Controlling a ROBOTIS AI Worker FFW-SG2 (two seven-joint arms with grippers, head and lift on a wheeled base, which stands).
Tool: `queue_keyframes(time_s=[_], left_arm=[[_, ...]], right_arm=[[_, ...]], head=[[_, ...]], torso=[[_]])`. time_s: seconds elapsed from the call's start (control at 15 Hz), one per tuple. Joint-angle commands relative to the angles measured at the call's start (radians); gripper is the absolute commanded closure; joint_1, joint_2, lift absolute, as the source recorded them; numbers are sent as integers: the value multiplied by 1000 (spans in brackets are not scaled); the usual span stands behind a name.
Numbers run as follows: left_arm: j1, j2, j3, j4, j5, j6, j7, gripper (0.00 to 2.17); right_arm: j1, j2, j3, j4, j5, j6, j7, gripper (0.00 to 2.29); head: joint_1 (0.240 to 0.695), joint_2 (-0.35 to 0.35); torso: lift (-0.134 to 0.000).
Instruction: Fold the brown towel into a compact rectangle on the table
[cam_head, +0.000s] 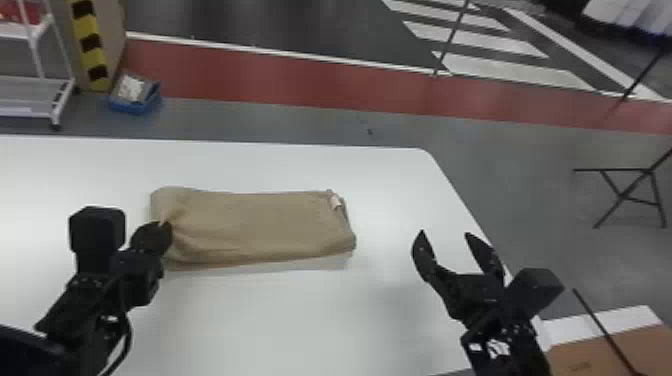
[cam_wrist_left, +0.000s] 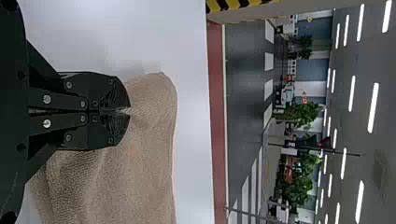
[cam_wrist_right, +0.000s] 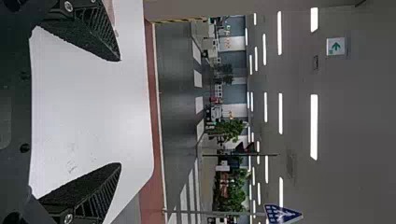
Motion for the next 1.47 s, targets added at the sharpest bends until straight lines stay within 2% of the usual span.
queue_keyframes(time_s=[0.0,0.13,0.2,0.33,0.4,0.6,0.67,0.73,0.87,0.93,1.07,1.13,1.2,1.27,1.4], left_arm=[[54,30,61,-58,6,1,-8,1258],[76,42,90,-74,8,1,-17,1254],[77,47,90,-76,8,1,-20,1160],[79,57,93,-76,6,-11,-40,164],[88,63,120,-74,5,-23,-51,6],[105,70,189,-74,6,-84,-51,26],[123,79,216,-78,8,-161,-37,26],[130,79,223,-81,17,-219,-35,49],[120,79,220,-90,34,-229,-47,272],[99,79,208,-90,34,-201,-77,529],[50,65,193,-85,42,-35,-139,1308],[31,62,170,-79,43,-20,-143,1598],[18,60,150,-68,42,-20,-144,1720],[10,60,140,-59,39,-17,-164,1720],[-10,60,111,-32,29,-11,-186,1720]], right_arm=[[-9,1,26,-3,10,7,-7,80],[-12,1,40,-5,13,14,-11,80],[-12,1,46,-11,15,20,-13,80],[-12,9,47,-25,19,26,-13,80],[-12,7,44,-26,19,29,-13,80],[-15,7,33,-29,21,60,-13,80],[-26,7,35,-29,27,69,-13,80],[-38,7,41,-28,33,81,-13,80],[-63,7,64,-32,49,136,-8,80],[-78,7,76,-35,53,167,-1,80],[-124,6,79,-37,59,262,35,80],[-155,1,78,-37,61,333,55,80],[-187,-2,78,-32,76,394,110,80],[-205,-3,86,-20,87,400,150,80],[-225,-3,98,-12,87,419,179,90]], head=[[695,-277],[695,-231],[695,-219],[695,-200],[695,-193],[695,-163],[695,-152],[695,-142],[695,-115],[695,-98],[695,-94],[695,-96],[695,-101],[695,-107],[695,-110]], torso=[[-123],[-123],[-123],[-123],[-123],[-123],[-123],[-123],[-123],[-123],[-123],[-123],[-123],[-123],[-123]])
